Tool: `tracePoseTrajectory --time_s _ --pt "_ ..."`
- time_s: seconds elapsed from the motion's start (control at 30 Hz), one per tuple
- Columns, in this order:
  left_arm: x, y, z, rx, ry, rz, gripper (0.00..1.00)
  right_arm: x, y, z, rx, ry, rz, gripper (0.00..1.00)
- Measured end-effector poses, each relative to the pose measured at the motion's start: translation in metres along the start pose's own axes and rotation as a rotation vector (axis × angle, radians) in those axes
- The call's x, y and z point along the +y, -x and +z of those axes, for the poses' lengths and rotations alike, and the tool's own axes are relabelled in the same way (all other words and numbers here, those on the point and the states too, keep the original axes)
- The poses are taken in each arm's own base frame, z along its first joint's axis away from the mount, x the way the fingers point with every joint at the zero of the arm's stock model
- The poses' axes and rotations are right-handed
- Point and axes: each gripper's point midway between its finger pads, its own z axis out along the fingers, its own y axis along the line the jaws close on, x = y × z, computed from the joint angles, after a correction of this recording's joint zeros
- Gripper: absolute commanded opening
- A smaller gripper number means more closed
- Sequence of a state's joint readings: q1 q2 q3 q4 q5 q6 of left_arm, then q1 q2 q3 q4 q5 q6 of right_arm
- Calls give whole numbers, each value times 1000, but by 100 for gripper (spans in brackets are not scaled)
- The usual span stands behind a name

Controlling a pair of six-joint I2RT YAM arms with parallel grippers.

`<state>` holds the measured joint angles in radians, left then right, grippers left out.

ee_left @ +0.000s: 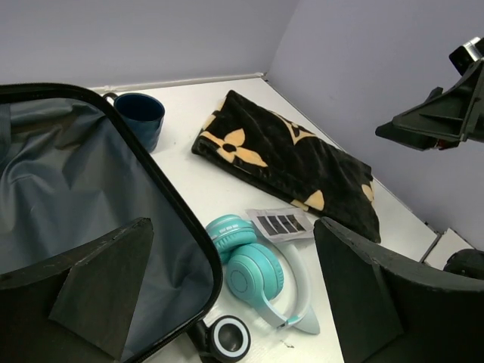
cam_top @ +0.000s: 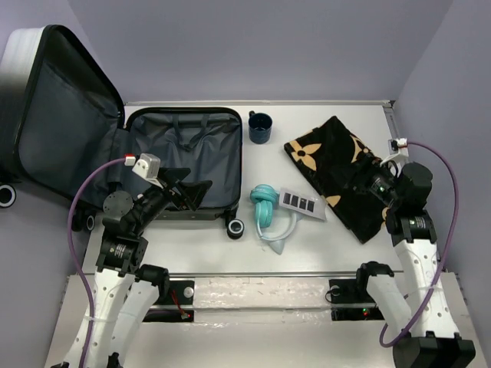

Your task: Pack the luggage

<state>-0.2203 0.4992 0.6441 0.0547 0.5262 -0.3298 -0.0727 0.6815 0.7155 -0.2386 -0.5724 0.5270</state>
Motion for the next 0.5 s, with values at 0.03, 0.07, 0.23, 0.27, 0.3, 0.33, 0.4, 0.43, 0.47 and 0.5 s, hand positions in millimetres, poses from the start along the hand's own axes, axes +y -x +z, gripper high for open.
tracePoseTrajectory --time_s 0.03,0.07,0.23,0.27,0.3,0.33,0.4,0.43,0.47,0.5 --pt "0 0 0 0 0 0 99 -2 1 3 9 -5 6 84" --pt "0 0 0 1 0 0 99 -3 2 7 18 -8 11 84" --pt "0 -1 0 2 0 0 99 -5 -3 45 112 -32 23 83" --pt "0 -1 0 2 0 0 99 -1 -7 56 142 -27 12 83" --pt "0 -1 0 2 0 0 99 3 -10 71 172 -32 -3 82" --pt "1 -1 0 3 0 1 99 8 -12 81 189 -27 -15 81" --pt "1 -1 1 3 1 3 99 12 -9 106 205 -38 -38 80" --pt "1 -1 1 4 1 4 99 13 -8 124 214 -47 -53 80" --pt "1 -1 1 4 1 5 99 12 -3 135 209 -62 -61 80" --pt "1 -1 1 5 1 5 99 8 0 154 209 -83 -68 80"
